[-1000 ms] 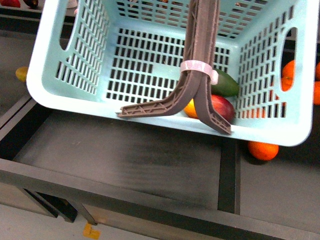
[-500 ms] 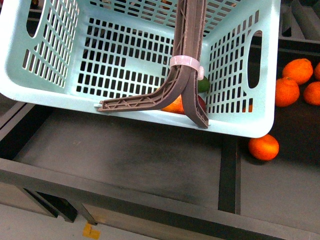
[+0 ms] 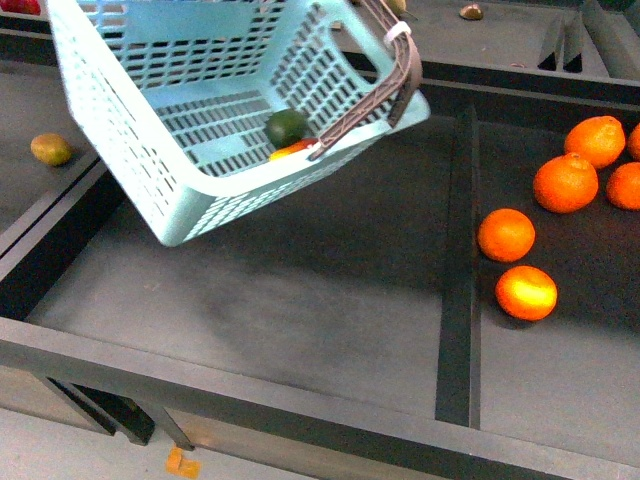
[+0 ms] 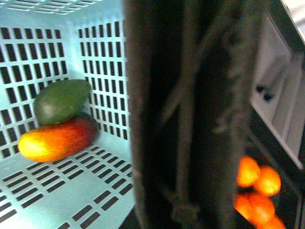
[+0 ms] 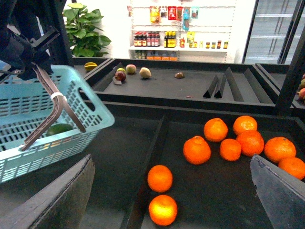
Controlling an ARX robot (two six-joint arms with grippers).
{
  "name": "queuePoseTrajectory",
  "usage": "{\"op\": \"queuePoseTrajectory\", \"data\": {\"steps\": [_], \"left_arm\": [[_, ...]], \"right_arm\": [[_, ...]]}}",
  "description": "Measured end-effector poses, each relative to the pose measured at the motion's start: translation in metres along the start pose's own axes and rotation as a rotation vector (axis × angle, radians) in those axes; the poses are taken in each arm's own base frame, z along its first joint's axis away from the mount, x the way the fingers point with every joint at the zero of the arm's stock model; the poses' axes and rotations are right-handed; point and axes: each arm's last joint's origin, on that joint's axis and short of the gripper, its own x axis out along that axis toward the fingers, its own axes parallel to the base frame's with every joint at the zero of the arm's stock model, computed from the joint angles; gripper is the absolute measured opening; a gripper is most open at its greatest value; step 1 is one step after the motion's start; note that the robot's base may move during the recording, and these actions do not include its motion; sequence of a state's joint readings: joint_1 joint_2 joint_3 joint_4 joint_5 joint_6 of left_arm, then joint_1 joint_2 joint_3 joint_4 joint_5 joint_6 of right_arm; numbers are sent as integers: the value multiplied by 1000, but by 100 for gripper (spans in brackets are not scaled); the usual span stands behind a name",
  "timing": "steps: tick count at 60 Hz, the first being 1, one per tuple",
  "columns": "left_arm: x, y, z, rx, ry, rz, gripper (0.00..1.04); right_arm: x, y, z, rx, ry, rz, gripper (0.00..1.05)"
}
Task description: Pick mango and avocado into basket
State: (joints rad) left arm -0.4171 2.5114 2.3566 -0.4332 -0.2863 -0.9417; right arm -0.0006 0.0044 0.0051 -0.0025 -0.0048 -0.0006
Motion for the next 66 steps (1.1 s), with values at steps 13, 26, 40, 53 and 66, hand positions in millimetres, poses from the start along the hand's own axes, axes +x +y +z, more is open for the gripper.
{"op": "queuePoseTrajectory", "data": {"steps": [13, 26, 40, 53, 66], "left_arm": [[29, 16, 15, -260, -43, 114, 5], [29, 20, 29, -532, -82, 120, 5], [71, 63, 23, -726, -130, 185, 5], [83, 77, -3, -871, -114, 160, 25], [73, 80, -6, -767, -86, 212, 67]], "right_arm": [[0, 0, 0, 0, 0, 0, 97], [0, 0, 0, 0, 0, 0, 97], [0, 0, 0, 0, 0, 0, 97], [0, 0, 0, 0, 0, 0, 97], [0, 0, 0, 0, 0, 0, 97]]}}
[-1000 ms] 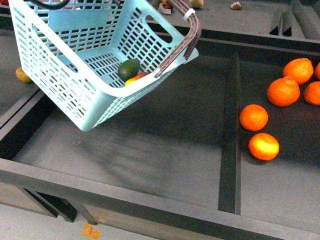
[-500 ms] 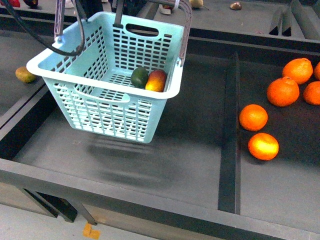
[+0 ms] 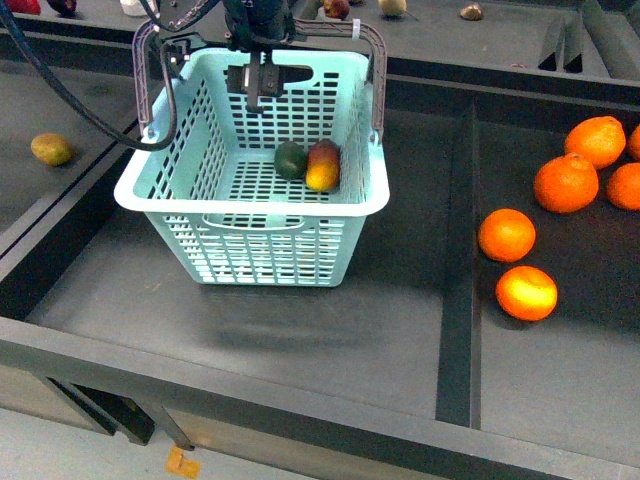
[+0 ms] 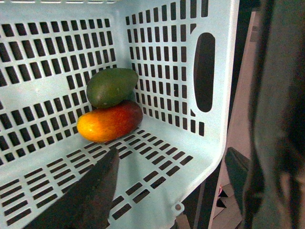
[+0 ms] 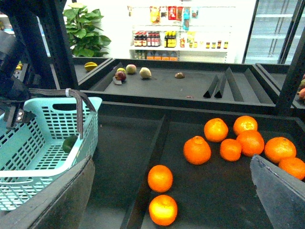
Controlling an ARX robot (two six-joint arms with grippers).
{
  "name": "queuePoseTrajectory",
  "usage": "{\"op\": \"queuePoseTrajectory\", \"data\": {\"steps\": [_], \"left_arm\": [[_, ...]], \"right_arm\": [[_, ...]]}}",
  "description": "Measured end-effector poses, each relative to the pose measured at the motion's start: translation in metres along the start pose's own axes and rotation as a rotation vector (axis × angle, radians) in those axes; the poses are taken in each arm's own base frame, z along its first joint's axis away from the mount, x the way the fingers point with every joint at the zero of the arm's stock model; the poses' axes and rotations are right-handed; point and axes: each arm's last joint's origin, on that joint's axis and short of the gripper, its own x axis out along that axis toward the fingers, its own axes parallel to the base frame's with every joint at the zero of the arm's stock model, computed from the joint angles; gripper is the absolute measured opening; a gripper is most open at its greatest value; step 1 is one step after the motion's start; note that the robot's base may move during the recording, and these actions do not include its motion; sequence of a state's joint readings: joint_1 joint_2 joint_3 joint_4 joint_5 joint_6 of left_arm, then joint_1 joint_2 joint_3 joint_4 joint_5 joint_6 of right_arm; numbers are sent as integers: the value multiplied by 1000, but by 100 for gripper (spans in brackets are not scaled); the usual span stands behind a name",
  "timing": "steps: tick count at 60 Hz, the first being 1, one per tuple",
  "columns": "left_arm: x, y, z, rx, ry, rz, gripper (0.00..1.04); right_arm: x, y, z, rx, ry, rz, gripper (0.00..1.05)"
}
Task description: Pick mango and avocado into basket
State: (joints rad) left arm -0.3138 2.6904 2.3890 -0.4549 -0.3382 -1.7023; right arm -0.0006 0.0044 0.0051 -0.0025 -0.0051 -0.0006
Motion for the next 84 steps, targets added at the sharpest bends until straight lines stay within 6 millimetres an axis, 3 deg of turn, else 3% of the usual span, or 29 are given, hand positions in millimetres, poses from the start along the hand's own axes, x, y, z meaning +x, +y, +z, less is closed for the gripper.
{"op": "queuePoseTrajectory", "data": {"steps": [4, 9, 21, 35, 41, 50, 57, 61, 66, 71, 84], "left_arm": [[-13, -1, 5, 35, -4, 3, 81], [-45, -10, 15, 96, -9, -15, 99], [-122, -8, 38, 239, -56, -60, 97], [-213, 40, 89, 432, -156, -44, 97], [-267, 68, 129, 443, -241, -46, 97], [-332, 94, 162, 526, -369, -75, 97], [-352, 96, 168, 595, -387, -122, 97], [-345, 108, 172, 781, -293, -380, 84], [-337, 135, 172, 1081, -342, -595, 65], [-337, 158, 175, 1265, -446, -632, 47], [-329, 203, 184, 1370, -461, -616, 3]], "right_arm": [[0, 0, 0, 0, 0, 0, 97], [0, 0, 0, 0, 0, 0, 97], [0, 0, 0, 0, 0, 0, 97], [0, 0, 0, 0, 0, 0, 97], [0, 0, 0, 0, 0, 0, 97], [0, 0, 0, 0, 0, 0, 97], [0, 0, 0, 0, 0, 0, 97], [0, 0, 0, 0, 0, 0, 97], [0, 0, 0, 0, 0, 0, 97], [0, 0, 0, 0, 0, 0, 97], [0, 0, 0, 0, 0, 0, 97]]}}
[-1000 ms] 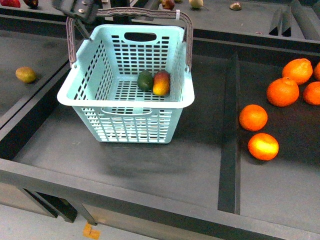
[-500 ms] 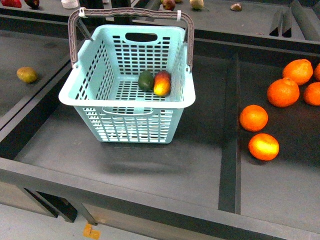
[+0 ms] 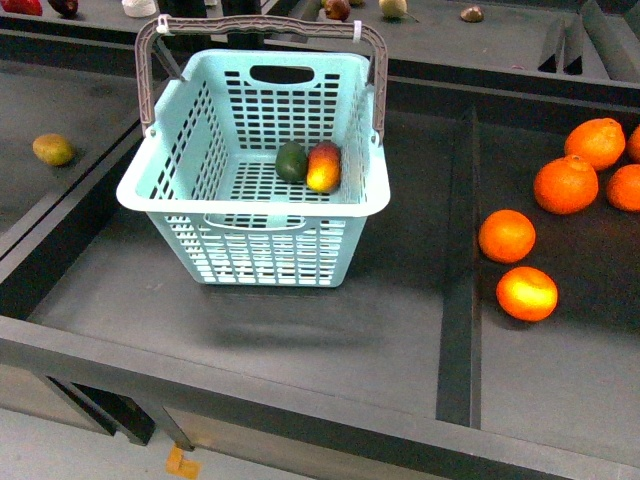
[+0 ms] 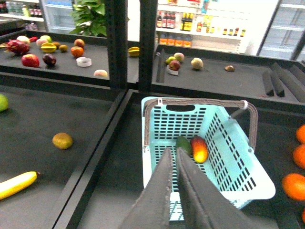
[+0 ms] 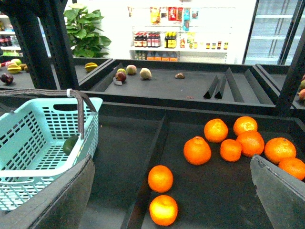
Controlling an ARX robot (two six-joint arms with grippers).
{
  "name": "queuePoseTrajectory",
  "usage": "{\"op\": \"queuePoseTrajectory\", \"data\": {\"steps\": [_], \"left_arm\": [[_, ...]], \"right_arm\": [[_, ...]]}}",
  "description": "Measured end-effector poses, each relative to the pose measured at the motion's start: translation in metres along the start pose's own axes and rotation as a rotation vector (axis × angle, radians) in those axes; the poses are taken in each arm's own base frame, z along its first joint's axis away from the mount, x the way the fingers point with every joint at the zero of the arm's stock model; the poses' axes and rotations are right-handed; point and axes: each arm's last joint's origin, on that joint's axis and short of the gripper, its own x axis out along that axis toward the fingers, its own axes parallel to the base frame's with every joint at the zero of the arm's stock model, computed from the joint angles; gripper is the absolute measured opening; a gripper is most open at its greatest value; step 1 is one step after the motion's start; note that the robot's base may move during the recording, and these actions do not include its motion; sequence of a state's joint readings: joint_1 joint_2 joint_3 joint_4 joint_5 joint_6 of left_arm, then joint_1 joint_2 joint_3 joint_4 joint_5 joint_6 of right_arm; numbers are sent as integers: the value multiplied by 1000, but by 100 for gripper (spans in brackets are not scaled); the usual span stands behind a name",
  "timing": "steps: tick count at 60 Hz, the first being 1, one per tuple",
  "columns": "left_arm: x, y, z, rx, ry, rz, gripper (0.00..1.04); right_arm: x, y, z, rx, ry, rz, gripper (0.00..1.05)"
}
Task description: Pick mango and avocado into basket
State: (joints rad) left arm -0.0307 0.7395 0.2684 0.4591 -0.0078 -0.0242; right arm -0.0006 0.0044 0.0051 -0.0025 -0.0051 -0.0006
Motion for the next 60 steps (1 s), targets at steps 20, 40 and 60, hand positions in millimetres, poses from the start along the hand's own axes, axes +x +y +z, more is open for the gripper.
{"op": "queuePoseTrajectory", "data": {"steps": [20, 40, 60], "left_arm": [[-27, 5, -30, 10, -11, 21, 3], [-45, 5, -47, 14, -10, 21, 3], [-55, 5, -50, 17, -34, 20, 3]], "right_arm": [[0, 0, 0, 0, 0, 0, 97], [0, 0, 0, 0, 0, 0, 97], [0, 0, 0, 0, 0, 0, 97]]}}
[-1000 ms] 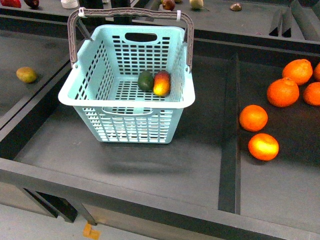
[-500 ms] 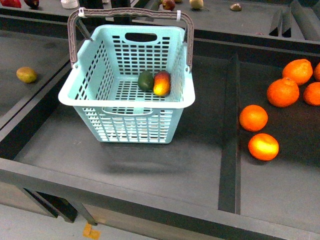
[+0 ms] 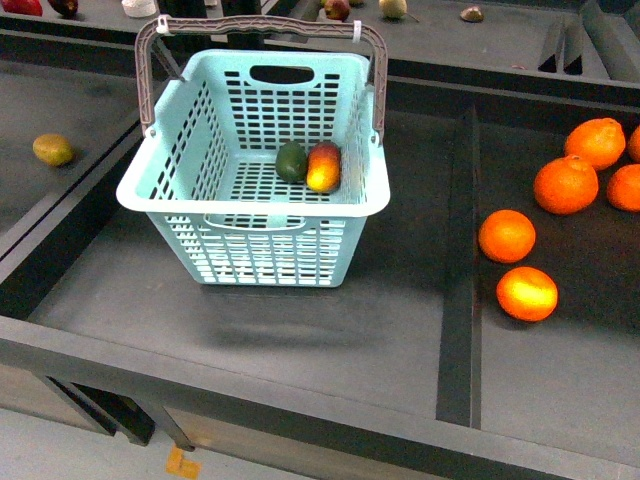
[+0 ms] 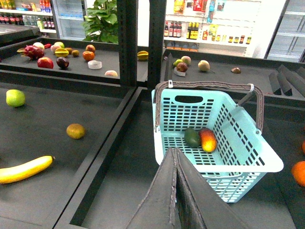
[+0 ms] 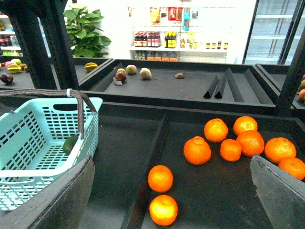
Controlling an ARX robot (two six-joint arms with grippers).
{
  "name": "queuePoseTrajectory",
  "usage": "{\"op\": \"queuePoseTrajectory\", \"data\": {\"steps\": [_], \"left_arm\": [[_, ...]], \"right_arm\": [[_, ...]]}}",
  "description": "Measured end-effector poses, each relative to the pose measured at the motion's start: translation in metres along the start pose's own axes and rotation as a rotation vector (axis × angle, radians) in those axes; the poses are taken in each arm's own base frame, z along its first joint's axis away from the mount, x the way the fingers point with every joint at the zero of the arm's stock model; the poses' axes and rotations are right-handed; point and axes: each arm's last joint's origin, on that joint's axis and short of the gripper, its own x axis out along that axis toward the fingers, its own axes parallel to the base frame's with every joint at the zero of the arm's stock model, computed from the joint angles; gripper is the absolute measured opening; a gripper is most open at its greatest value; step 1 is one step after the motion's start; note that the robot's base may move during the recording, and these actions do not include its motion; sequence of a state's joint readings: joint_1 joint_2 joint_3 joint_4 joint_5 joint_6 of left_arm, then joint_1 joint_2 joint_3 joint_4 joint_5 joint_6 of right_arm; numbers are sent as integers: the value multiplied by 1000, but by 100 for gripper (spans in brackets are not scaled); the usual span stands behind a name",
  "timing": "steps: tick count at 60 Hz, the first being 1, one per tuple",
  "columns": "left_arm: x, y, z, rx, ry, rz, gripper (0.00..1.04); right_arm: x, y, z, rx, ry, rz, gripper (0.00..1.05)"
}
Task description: Pick mango and avocado into basket
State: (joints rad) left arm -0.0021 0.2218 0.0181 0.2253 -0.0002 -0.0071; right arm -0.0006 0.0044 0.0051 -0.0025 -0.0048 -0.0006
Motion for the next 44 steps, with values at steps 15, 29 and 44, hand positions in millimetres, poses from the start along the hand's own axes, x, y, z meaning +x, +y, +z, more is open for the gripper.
{"op": "queuePoseTrajectory", "data": {"steps": [15, 29, 44], "left_arm": [[-14, 0, -3, 0, 8, 0, 3], [-14, 0, -3, 0, 6, 0, 3], [-14, 0, -3, 0, 5, 0, 31]], "right_arm": [[0, 0, 0, 0, 0, 0, 97], [0, 0, 0, 0, 0, 0, 97], [0, 0, 0, 0, 0, 0, 97]]}}
